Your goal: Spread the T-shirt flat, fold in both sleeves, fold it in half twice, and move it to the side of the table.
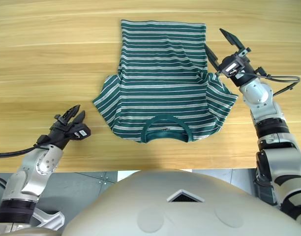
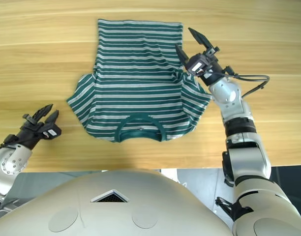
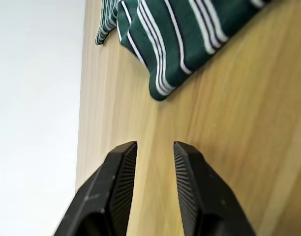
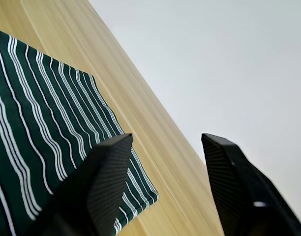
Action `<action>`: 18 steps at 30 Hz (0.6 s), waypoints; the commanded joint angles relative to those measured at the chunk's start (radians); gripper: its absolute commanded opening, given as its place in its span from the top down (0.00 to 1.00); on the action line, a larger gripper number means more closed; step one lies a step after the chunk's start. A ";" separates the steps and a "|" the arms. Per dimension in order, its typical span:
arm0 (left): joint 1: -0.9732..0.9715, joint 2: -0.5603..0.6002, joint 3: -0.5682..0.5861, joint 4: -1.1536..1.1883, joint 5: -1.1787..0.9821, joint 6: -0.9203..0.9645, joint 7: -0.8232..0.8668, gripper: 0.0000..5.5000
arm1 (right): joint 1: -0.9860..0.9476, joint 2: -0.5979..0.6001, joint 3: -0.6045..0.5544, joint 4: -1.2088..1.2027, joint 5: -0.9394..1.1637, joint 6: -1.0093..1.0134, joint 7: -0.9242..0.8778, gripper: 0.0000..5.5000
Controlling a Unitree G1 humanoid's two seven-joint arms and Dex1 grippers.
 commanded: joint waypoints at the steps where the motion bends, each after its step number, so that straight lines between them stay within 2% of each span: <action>1: -0.052 -0.035 -0.116 0.127 0.034 -0.011 -0.070 0.76 | 0.005 -0.019 -0.017 -0.016 0.024 0.008 0.020 0.52; 3: -0.043 -0.029 -0.120 0.105 0.027 -0.025 -0.072 0.76 | 0.005 -0.020 -0.020 -0.016 0.026 0.010 0.020 0.52; 8: -0.022 -0.020 -0.117 0.114 0.038 -0.031 -0.045 0.61 | 0.017 -0.025 -0.027 -0.028 0.032 0.009 0.028 0.52; 18: -0.032 0.024 -0.151 0.138 0.072 -0.068 -0.042 0.61 | 0.033 -0.015 -0.028 -0.041 0.029 0.013 0.024 0.52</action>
